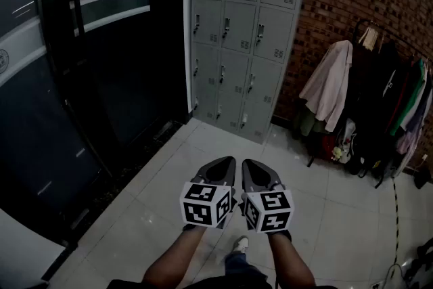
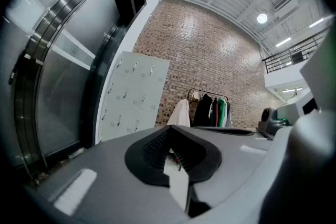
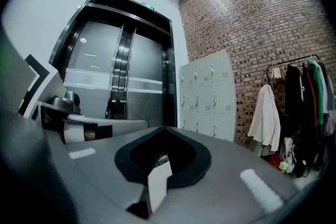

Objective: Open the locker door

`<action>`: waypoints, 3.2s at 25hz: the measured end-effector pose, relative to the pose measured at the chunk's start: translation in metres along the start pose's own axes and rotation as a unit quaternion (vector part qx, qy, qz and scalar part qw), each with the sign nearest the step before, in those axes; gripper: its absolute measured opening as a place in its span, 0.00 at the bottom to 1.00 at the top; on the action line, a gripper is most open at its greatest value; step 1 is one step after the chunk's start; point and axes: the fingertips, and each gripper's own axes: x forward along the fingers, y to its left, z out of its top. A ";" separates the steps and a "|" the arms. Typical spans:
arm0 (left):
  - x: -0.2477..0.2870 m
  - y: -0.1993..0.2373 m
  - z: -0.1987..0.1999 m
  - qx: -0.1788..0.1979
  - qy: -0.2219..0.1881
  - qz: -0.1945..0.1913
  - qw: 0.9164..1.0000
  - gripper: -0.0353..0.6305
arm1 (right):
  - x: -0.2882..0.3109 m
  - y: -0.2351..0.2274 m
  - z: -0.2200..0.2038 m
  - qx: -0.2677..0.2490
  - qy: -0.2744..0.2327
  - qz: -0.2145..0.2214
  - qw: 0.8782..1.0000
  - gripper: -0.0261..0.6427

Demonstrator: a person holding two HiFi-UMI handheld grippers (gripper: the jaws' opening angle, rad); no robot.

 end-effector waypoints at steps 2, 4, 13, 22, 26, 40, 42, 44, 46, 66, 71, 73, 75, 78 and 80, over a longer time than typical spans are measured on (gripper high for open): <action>0.023 0.004 0.005 0.005 -0.003 0.004 1.000 0.06 | 0.014 -0.016 0.004 -0.007 -0.008 0.003 1.000 0.04; 0.049 0.007 0.010 0.012 -0.007 0.005 1.000 0.06 | 0.031 -0.032 0.008 -0.014 -0.015 0.005 1.000 0.04; 0.199 0.021 0.040 0.029 -0.010 0.004 1.000 0.06 | 0.134 -0.143 0.037 -0.010 -0.029 0.016 0.999 0.04; 0.315 0.037 0.055 0.026 -0.009 0.030 0.999 0.06 | 0.204 -0.243 0.044 0.011 -0.024 0.014 1.000 0.04; 0.347 0.043 0.055 0.023 -0.011 0.032 0.999 0.06 | 0.225 -0.268 0.041 0.009 -0.018 0.019 1.000 0.04; 0.460 0.097 0.061 0.019 -0.018 0.014 1.000 0.06 | 0.328 -0.335 0.037 -0.005 -0.016 0.007 1.000 0.05; 0.480 0.116 0.068 0.015 -0.021 0.011 1.000 0.06 | 0.353 -0.345 0.039 -0.006 -0.014 0.001 1.000 0.05; 0.502 0.134 0.078 0.014 -0.024 0.007 1.000 0.06 | 0.380 -0.353 0.044 -0.008 -0.012 -0.003 1.000 0.06; 0.523 0.151 0.085 0.015 -0.022 0.001 1.000 0.06 | 0.408 -0.360 0.047 -0.005 -0.008 -0.007 1.000 0.06; 0.683 0.291 0.147 0.008 -0.015 -0.067 0.998 0.06 | 0.623 -0.418 0.091 0.000 -0.022 -0.063 0.998 0.13; 0.720 0.302 0.146 0.009 -0.015 -0.077 0.997 0.06 | 0.658 -0.450 0.100 0.004 -0.044 -0.075 0.996 0.17; 0.739 0.307 0.148 0.011 -0.016 -0.076 0.997 0.06 | 0.676 -0.463 0.104 0.006 -0.048 -0.076 0.996 0.20; 0.762 0.314 0.153 0.009 -0.021 -0.076 0.997 0.06 | 0.696 -0.477 0.110 0.001 -0.055 -0.074 0.996 0.20; 0.800 0.324 0.167 0.015 -0.030 -0.077 0.996 0.06 | 0.731 -0.504 0.124 -0.009 -0.067 -0.074 0.995 0.24; 0.824 0.333 0.175 0.019 -0.034 -0.074 0.997 0.06 | 0.753 -0.526 0.133 -0.010 -0.073 -0.078 0.994 0.24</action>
